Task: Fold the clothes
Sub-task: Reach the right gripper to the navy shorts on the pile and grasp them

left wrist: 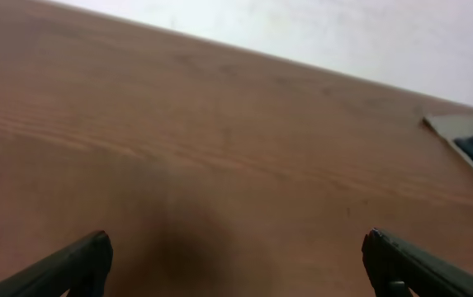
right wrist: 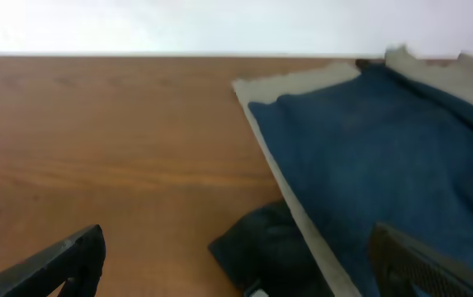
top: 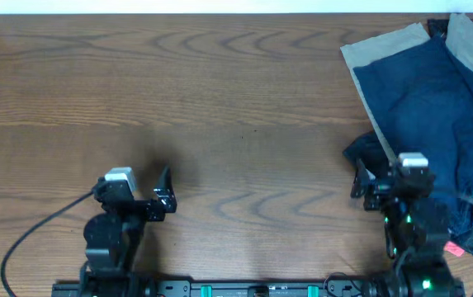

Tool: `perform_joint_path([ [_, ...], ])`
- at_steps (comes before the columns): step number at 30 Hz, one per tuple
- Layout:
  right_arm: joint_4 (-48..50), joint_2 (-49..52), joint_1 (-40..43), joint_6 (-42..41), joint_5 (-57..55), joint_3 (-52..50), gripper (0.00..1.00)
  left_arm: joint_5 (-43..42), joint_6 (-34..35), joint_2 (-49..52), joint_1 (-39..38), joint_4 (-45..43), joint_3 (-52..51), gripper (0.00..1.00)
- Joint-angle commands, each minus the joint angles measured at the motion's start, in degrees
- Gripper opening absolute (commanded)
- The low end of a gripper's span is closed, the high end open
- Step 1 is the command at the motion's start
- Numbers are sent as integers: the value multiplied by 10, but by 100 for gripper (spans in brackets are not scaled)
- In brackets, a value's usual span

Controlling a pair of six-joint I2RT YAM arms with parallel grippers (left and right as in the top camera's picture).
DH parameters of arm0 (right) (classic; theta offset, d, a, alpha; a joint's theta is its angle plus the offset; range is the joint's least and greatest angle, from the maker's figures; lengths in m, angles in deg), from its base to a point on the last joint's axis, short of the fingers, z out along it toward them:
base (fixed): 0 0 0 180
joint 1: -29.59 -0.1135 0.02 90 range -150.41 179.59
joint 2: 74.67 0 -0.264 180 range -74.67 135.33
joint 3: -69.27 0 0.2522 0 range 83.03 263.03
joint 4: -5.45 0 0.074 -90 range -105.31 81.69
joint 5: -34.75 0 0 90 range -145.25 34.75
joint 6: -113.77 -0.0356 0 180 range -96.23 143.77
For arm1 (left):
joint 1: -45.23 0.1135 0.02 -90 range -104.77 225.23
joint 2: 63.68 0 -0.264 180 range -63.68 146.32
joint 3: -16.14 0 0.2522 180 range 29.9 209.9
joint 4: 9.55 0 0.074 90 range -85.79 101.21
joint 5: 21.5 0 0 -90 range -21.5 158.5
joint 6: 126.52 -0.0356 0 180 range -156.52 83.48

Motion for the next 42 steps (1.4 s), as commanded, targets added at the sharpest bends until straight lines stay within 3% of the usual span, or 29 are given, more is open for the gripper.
perform_joint_path([
  [1,-38,90,0,-7,-8,63,99,-6,3,63,3,35,61,98],
  [10,-215,391,72,22,-6,261,99,-6,1,256,3,212,227,98],
  [18,-187,529,101,18,-32,312,98,-6,2,343,3,238,256,98],
  [22,-177,578,116,16,-113,312,70,-9,2,363,3,238,256,98],
  [27,-169,641,134,16,-151,312,54,-9,2,376,3,238,256,98],
  [36,-124,696,145,16,-159,312,51,-9,2,378,3,238,256,98],
  [41,-125,726,145,16,-172,312,45,-9,2,378,3,238,256,98],
  [42,-125,729,145,16,-176,312,40,-9,2,378,3,238,256,98],
])
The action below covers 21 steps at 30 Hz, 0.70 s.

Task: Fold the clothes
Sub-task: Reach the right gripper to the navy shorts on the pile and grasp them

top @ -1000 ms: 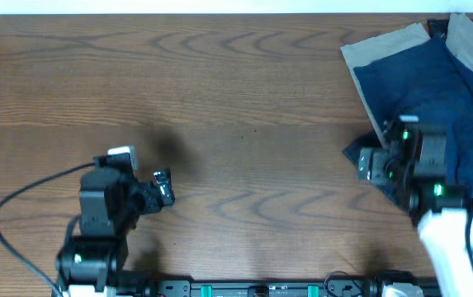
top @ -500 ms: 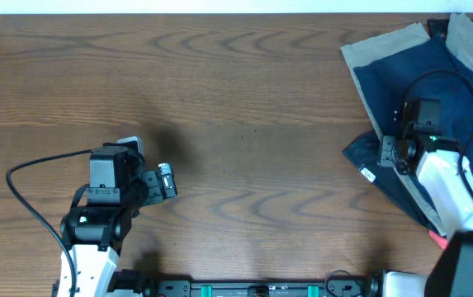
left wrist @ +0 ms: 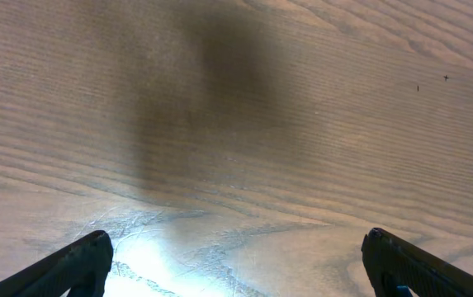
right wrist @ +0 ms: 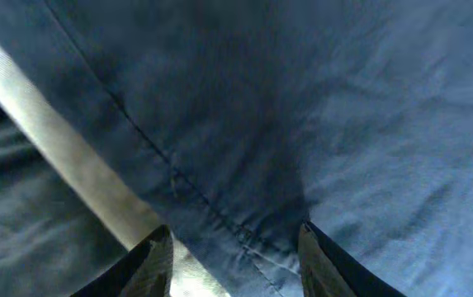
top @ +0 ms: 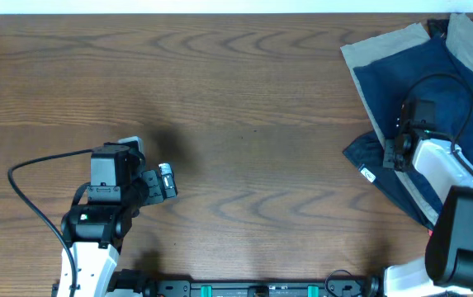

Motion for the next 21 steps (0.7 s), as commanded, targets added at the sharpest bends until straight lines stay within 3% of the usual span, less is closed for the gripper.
perform_joint_path([
  [1,1,17,2,-2,-24,10,35,-6,1,0,3,2,14,98],
  [4,1,18,2,-13,-41,11,12,-6,2,0,3,2,14,98],
  [7,-1,9,2,-25,-49,15,1,-6,2,0,3,2,14,98],
  [15,-47,-42,1,-25,-24,66,1,-6,1,0,3,2,14,98],
  [21,-96,-106,-13,-23,221,138,1,-6,1,0,3,1,14,98],
])
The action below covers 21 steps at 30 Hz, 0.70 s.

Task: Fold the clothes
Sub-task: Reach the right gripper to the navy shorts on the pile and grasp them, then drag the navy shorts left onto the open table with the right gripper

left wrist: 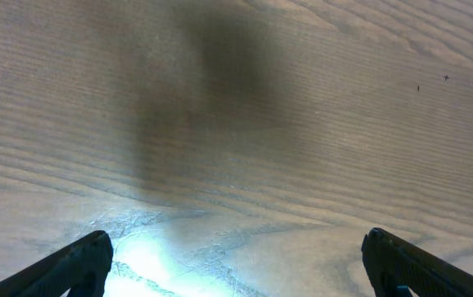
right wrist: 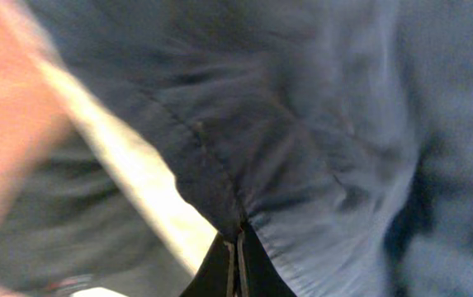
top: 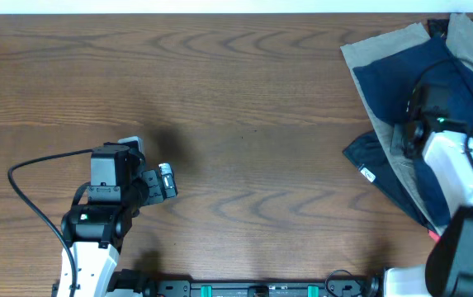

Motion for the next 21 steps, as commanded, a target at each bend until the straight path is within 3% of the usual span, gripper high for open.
perform_joint_path([
  [1,-16,-50,-17,-5,209,50,1,-6,1,0,3,1,14,98],
  [7,3,-108,-71,-6,483,68,1,-6,1,0,3,1,14,98],
  [21,92,-75,-265,-60,482,68,1,-6,1,1,3,-5,13,98],
])
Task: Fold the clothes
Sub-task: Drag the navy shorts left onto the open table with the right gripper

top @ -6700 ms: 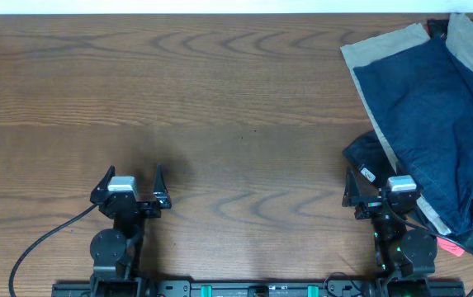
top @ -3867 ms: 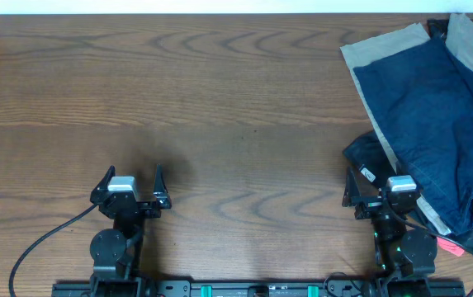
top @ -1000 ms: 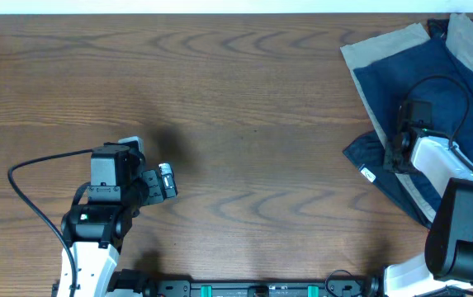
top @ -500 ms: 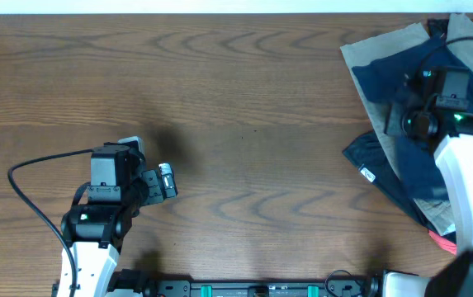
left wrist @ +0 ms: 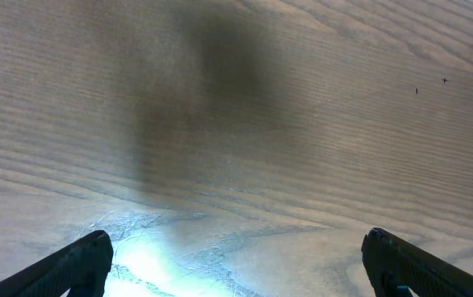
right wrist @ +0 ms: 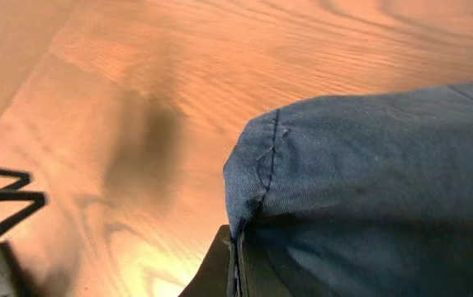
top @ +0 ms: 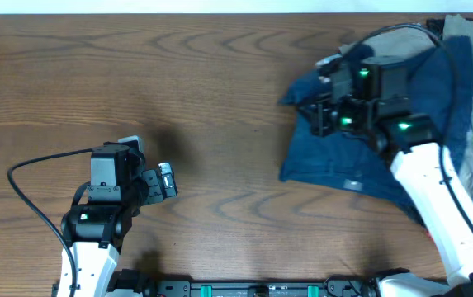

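A dark blue garment [top: 368, 140] lies crumpled at the centre right of the wooden table [top: 219, 82], with a white label showing near its front edge. My right gripper [top: 312, 114] is at the garment's left side, shut on a seamed edge of it. In the right wrist view, that blue garment [right wrist: 368, 165] bulges up from the closed right gripper [right wrist: 234, 252] above bare wood. My left gripper [top: 167, 181] stands open over bare table at the front left. Its fingers [left wrist: 79, 262] are wide apart, with nothing between them in the left wrist view.
A beige cloth lies along the right edge, partly under the blue garment. More clothing shows at the front right corner. The left arm's black cable [top: 30, 177] loops over the front left of the table.
My right gripper, still shut on the blue garment, now sits much farther left, and the garment has come with it from the right edge toward the table's middle. The left arm has not moved.
Both grippers first stood open near the front edge, with the clothes piled at the right. The left then pointed down at bare table and stayed there. The right was partly open over the blue garment, then shut on a fold, and now holds it farther left.
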Tool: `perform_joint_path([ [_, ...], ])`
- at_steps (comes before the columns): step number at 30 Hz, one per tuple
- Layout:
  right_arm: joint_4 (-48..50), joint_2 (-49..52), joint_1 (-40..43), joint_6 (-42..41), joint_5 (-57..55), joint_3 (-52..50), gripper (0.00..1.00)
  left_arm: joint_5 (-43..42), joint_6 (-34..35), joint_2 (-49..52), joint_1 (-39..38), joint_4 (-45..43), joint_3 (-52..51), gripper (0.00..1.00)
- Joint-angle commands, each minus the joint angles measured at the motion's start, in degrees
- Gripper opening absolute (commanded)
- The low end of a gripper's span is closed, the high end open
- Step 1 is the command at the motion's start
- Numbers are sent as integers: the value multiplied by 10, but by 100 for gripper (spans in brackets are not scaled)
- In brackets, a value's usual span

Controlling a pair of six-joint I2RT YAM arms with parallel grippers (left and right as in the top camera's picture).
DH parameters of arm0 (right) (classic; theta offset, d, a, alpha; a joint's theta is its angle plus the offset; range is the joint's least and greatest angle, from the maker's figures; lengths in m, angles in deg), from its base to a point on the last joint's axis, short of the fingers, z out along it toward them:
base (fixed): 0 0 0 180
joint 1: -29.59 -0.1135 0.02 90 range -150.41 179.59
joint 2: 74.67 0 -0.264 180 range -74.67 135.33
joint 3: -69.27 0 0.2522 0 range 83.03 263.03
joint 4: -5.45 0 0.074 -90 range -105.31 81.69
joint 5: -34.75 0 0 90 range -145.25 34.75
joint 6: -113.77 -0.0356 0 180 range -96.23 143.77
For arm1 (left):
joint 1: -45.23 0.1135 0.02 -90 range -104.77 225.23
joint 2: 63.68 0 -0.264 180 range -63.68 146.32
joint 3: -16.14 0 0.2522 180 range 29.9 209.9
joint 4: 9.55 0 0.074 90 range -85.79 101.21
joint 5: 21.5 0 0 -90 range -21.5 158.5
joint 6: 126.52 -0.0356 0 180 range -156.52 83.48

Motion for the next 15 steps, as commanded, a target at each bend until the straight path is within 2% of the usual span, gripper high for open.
perform_joint_path([
  [1,12,17,-41,-22,28,9,1,-6,2,1,3,-1,13,98],
  [3,8,26,-57,-31,3,9,2,-6,2,1,3,-1,13,98],
  [4,4,30,-64,-31,-11,9,8,-6,4,1,3,-1,13,98],
  [5,-2,33,-68,-31,-24,9,27,-7,10,1,3,-1,13,98],
  [6,-9,35,-71,-31,-38,9,53,-7,17,1,3,-1,13,98],
  [9,-38,35,-72,-31,-97,9,99,-8,48,1,3,-5,14,98],
  [15,-130,35,-43,-32,-256,9,99,-55,110,3,3,-9,13,98],
])
